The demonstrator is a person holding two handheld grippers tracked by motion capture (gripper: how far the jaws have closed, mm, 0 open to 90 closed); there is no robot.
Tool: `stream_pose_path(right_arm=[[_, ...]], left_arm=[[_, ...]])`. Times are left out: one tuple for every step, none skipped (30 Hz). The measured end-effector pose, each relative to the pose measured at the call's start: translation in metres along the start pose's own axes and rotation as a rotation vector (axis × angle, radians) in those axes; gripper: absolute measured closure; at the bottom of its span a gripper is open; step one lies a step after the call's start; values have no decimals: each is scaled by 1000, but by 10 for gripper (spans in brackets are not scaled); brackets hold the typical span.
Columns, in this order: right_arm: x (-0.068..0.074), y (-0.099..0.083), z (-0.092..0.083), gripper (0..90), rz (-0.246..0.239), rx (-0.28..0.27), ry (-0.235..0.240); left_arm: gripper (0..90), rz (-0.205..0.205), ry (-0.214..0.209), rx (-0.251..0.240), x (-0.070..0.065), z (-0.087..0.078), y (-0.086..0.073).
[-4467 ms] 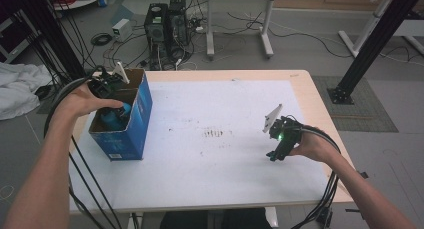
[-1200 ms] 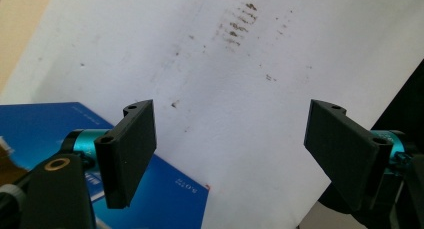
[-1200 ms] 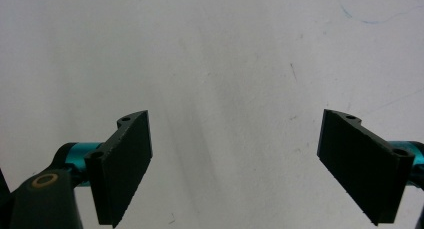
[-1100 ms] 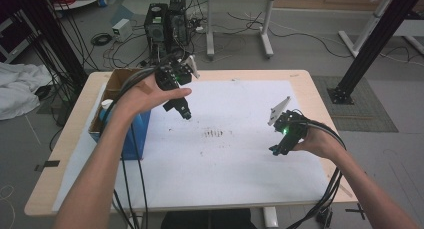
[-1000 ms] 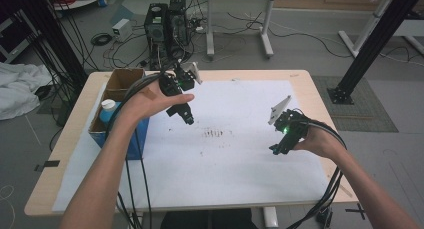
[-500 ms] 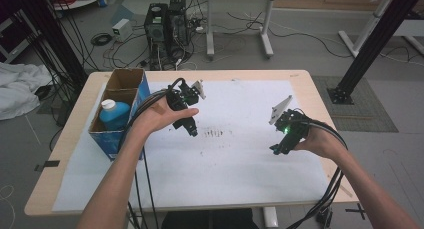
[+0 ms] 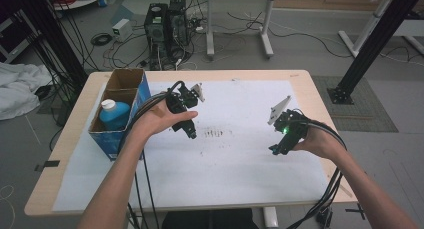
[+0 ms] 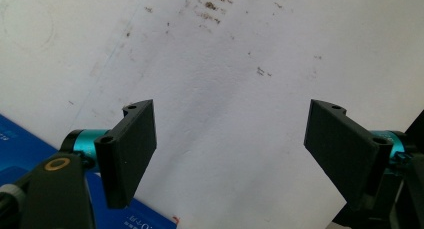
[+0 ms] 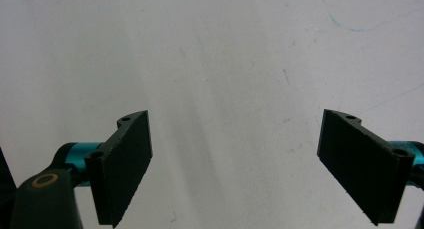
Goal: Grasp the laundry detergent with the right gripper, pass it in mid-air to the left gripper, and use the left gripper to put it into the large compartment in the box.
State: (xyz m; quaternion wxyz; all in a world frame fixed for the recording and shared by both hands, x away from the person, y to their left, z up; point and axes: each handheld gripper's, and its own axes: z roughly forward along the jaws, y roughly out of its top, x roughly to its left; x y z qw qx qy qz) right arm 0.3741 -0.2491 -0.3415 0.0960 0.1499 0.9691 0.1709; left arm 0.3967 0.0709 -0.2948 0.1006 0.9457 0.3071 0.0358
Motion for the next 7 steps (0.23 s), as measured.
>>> stream_pose_path(right_arm=[[0,0,0,135,0,0,0],[0,0,0,135,0,0,0],[0,0,-1,135,3,-2,-1],[0,0,-1,135,3,-2,-1],[0,0,-1,135,2,-2,-1],[0,-1,-1,135,4,-4,-1],[0,-1,-1,135,7,-4,-1]], left_arm=[[211,0,0,0,0,0,0],[211,4,0,3,0,0,0],[211,1,-1,1,0,0,0],[211,1,0,2,0,1,0],[211,0,-1,0,0,1,0],[211,1,-2,-1,0,1,0],[211,0,-2,-1,0,1,0]])
